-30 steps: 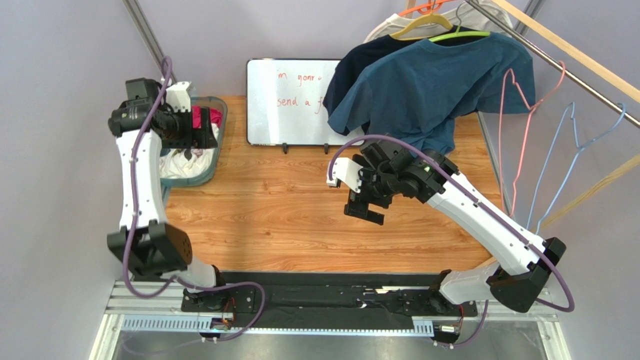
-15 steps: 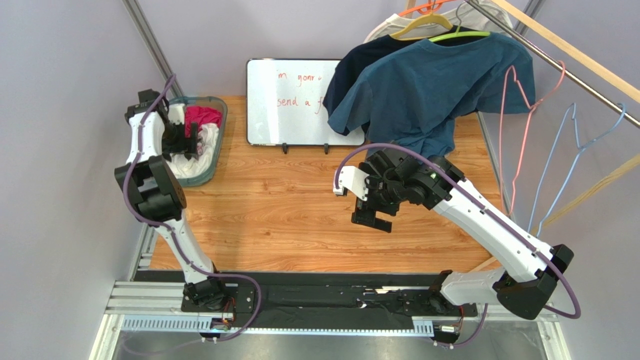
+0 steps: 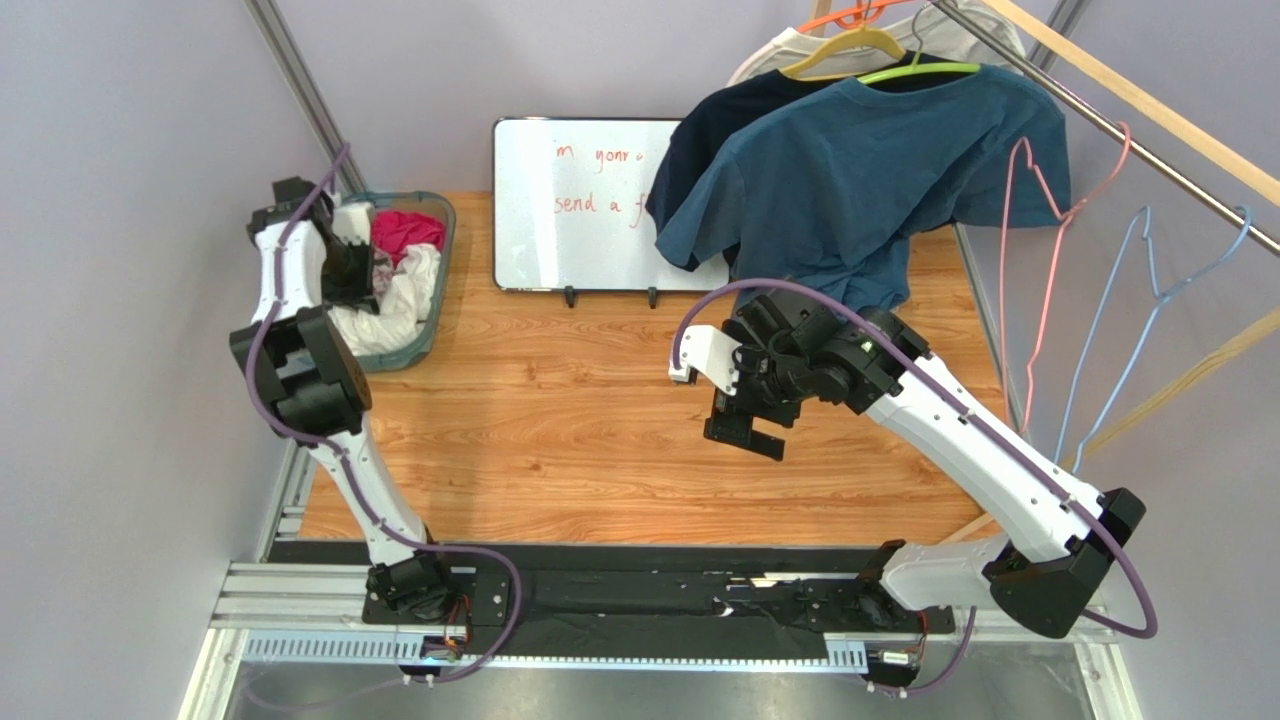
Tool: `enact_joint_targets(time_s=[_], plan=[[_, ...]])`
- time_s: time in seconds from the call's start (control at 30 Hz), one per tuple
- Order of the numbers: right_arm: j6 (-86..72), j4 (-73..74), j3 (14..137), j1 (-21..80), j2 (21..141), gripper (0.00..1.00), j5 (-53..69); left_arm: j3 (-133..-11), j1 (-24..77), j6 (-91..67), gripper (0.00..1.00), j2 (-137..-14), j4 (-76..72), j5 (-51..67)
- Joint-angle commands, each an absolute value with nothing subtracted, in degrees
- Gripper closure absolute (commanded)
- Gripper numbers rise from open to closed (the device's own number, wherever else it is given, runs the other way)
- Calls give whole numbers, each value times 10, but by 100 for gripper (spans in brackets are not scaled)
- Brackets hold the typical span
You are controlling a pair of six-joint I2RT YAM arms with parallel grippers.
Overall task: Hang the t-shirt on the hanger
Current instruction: Pick up the T-shirt and place it in the bin, then place the T-shirt at the center of the board.
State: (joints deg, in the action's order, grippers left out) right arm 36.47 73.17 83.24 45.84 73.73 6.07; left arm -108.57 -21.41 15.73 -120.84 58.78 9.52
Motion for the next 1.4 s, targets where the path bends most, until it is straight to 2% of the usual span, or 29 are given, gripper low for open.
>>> enact_joint_targets(time_s=[0.0,0.17,0.27,0.4,0.47,0.57,0.63,0.67,0.7,0.77,0.87,0.9,1.0,1.03,1.2,1.23,1.37], plan=[[342,710,864,439,729,1,71,-1205,-214,112,100,-1023,621,261],[326,708,882,425,733,1,89,-1423,-159,93,100,-1007,738,348],[320,704,889,415,737,1,94,-1468,-105,57,100,-977,734,394],[313,702,894,408,742,1,103,-1422,-49,4,100,-892,666,461],[311,703,895,402,743,1,107,-1341,-48,-52,100,-861,606,532],[307,703,894,396,742,1,112,-1208,-47,-22,99,-807,582,615],[306,702,888,392,738,1,115,-1083,-51,-1,49,-772,582,614],[306,702,880,390,735,1,115,-1041,-59,2,28,-763,577,559],[307,701,874,388,733,1,116,-1005,-65,21,2,-764,583,524],[311,699,845,389,720,1,122,-927,-105,39,1,-782,601,478],[316,686,786,389,701,1,135,-858,-149,181,1,-803,663,560],[318,685,770,388,698,2,141,-840,-149,284,1,-779,683,569],[330,669,701,388,700,8,163,-732,-120,384,1,-691,704,556],[330,654,687,388,704,11,168,-674,-80,436,1,-667,694,539],[303,592,619,389,764,19,192,-499,74,475,2,-528,582,381],[301,579,604,389,775,21,190,-455,120,478,2,-520,543,351],[297,560,582,389,829,24,157,-387,180,525,2,-533,478,240]])
